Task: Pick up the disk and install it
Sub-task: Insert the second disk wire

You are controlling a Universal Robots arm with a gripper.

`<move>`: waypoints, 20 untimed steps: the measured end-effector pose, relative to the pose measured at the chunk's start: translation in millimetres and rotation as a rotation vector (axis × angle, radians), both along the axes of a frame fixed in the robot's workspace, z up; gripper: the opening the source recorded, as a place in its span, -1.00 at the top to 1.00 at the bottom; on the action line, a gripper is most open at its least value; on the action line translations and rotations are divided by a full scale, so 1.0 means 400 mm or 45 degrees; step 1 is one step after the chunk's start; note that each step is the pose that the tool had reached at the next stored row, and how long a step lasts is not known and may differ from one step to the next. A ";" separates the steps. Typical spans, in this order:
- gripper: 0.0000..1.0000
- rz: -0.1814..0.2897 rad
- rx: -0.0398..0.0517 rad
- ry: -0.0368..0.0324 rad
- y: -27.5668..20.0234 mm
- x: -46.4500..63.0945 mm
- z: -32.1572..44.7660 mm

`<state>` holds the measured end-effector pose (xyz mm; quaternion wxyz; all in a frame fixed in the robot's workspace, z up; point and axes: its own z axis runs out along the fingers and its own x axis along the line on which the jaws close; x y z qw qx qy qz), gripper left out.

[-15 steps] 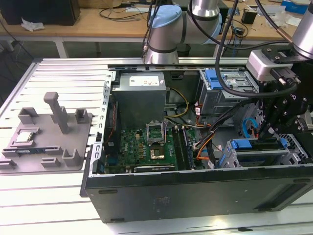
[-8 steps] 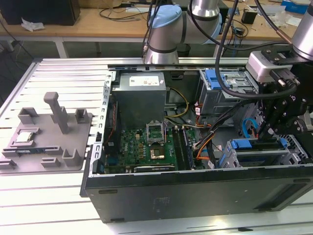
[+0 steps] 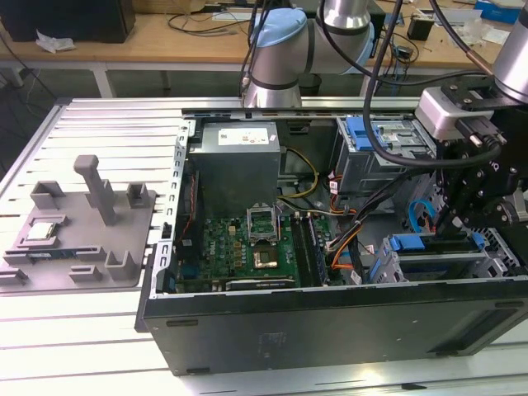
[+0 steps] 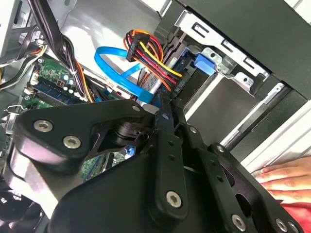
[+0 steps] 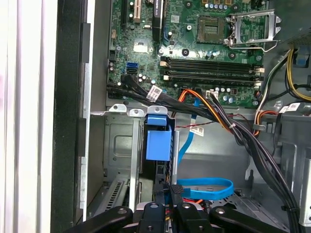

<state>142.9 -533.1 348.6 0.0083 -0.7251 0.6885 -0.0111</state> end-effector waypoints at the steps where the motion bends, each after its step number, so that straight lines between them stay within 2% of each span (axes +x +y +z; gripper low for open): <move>1: 0.68 0.000 0.000 0.0000 0.000 0.000 0.000; 20: 0.68 0.000 0.000 0.0001 0.000 0.000 -0.017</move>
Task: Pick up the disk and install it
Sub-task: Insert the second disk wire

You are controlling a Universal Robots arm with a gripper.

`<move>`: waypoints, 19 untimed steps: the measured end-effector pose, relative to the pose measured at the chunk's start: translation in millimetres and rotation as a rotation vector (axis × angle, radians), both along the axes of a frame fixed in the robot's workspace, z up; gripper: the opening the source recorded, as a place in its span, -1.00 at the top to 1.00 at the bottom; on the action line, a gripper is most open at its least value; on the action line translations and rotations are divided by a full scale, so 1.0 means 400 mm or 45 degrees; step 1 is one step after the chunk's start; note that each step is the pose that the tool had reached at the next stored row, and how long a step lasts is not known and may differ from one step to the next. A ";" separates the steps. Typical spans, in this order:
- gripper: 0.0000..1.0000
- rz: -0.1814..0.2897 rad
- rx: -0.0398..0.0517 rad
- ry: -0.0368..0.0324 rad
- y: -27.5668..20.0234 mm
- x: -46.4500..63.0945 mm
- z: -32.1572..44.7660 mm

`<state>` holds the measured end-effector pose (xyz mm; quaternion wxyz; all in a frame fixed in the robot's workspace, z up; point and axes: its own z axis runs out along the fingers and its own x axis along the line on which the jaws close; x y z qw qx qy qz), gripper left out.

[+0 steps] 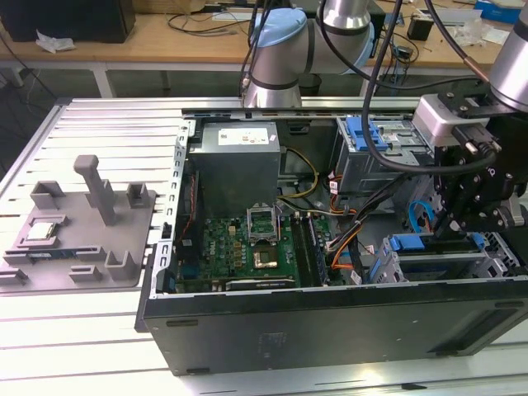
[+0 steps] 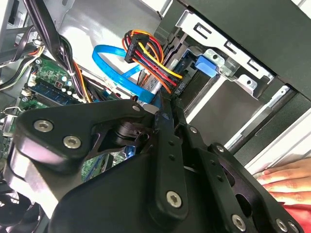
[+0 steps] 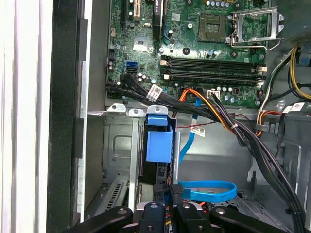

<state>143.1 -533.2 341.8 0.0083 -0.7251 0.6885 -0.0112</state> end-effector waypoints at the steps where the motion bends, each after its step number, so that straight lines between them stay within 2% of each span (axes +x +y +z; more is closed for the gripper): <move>1: 0.68 0.000 0.000 0.0000 0.000 0.000 0.000; 19: 0.68 0.000 0.000 0.0000 0.000 0.000 -0.002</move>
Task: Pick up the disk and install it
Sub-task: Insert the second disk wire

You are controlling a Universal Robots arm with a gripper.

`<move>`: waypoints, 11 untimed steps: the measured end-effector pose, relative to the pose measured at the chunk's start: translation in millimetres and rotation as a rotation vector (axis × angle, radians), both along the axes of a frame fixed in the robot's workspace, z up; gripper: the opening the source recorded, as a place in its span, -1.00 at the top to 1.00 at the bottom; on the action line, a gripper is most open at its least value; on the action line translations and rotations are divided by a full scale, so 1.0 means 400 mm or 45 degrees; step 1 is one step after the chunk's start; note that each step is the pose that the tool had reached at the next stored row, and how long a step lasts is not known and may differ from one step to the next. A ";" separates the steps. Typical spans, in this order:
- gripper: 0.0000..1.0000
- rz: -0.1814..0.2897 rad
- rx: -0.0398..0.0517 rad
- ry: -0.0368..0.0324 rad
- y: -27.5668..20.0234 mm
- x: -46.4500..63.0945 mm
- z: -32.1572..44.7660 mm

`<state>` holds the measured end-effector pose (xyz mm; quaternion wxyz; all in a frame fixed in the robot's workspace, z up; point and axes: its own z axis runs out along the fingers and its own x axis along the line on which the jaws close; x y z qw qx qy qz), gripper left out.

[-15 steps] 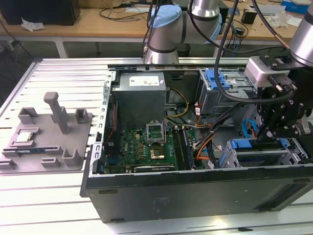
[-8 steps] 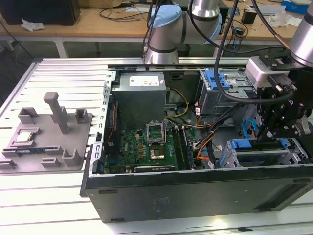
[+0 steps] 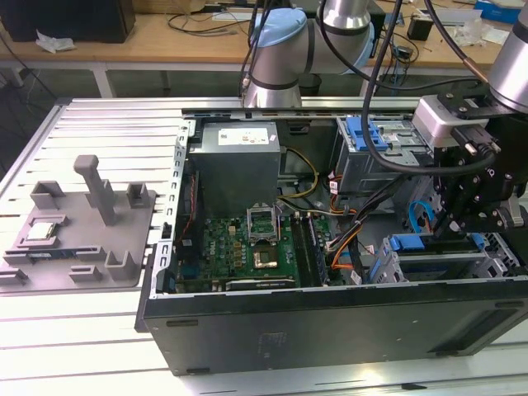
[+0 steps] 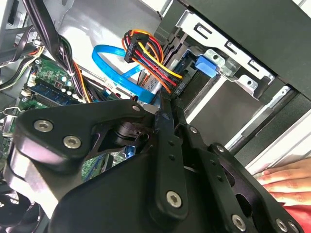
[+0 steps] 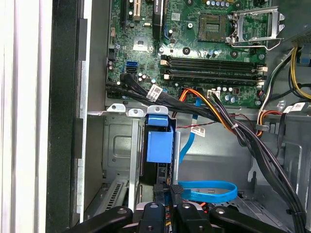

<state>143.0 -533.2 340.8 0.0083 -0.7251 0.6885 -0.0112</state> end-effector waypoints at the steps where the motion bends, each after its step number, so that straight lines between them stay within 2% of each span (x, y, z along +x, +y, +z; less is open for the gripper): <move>1: 0.65 0.000 0.000 0.0001 0.000 0.000 0.000; 3: 0.42 0.000 0.001 0.0000 0.000 0.000 0.000; 5: 0.42 0.000 0.000 0.0000 0.000 0.000 0.000; 6: 0.29 0.000 0.000 0.0000 0.000 0.000 0.000; 9: 0.29 0.000 0.000 -0.0001 0.000 0.000 0.001; 10: 0.29 0.000 0.000 -0.0001 0.000 0.000 0.012; 11: 0.29 0.000 -0.001 -0.0001 0.002 0.000 0.036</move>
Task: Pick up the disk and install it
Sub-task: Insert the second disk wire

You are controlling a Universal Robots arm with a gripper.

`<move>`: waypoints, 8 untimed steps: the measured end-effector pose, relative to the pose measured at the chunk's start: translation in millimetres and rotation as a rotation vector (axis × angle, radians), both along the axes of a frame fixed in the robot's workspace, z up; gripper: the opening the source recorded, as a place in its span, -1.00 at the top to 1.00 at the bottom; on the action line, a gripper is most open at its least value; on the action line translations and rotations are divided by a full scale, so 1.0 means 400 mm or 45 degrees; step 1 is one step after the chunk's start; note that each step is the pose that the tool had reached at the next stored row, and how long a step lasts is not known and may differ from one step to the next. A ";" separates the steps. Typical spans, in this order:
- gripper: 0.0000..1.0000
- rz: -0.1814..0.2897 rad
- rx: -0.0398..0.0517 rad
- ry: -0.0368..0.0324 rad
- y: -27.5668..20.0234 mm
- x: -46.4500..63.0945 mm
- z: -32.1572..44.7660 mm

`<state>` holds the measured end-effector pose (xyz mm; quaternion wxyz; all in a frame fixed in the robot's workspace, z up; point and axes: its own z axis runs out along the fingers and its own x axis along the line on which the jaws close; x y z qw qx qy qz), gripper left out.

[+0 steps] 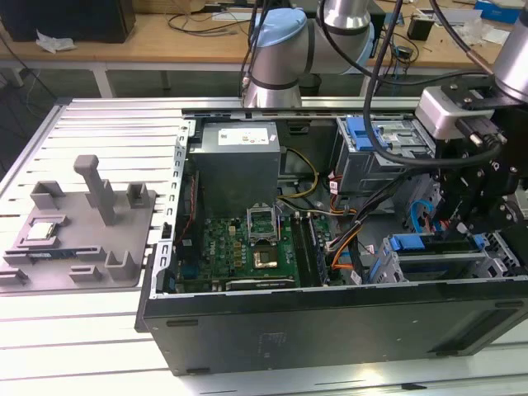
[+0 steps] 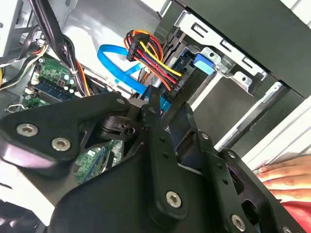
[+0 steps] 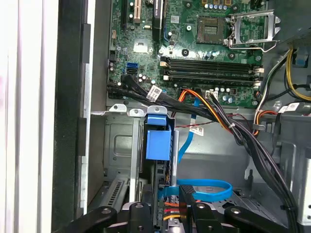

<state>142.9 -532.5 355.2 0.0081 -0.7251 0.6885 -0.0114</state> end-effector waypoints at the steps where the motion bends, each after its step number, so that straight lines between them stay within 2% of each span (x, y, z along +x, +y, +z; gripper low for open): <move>1: 0.29 -0.001 0.000 -0.0019 0.002 0.000 0.023; 2: 0.29 -0.003 -0.001 -0.0051 0.004 -0.004 0.038; 4: 0.29 -0.003 -0.006 -0.0140 0.017 -0.026 0.045; 6: 0.31 -0.003 -0.007 -0.0163 0.021 -0.033 0.047; 8: 0.58 -0.003 -0.011 -0.0200 0.028 -0.045 0.049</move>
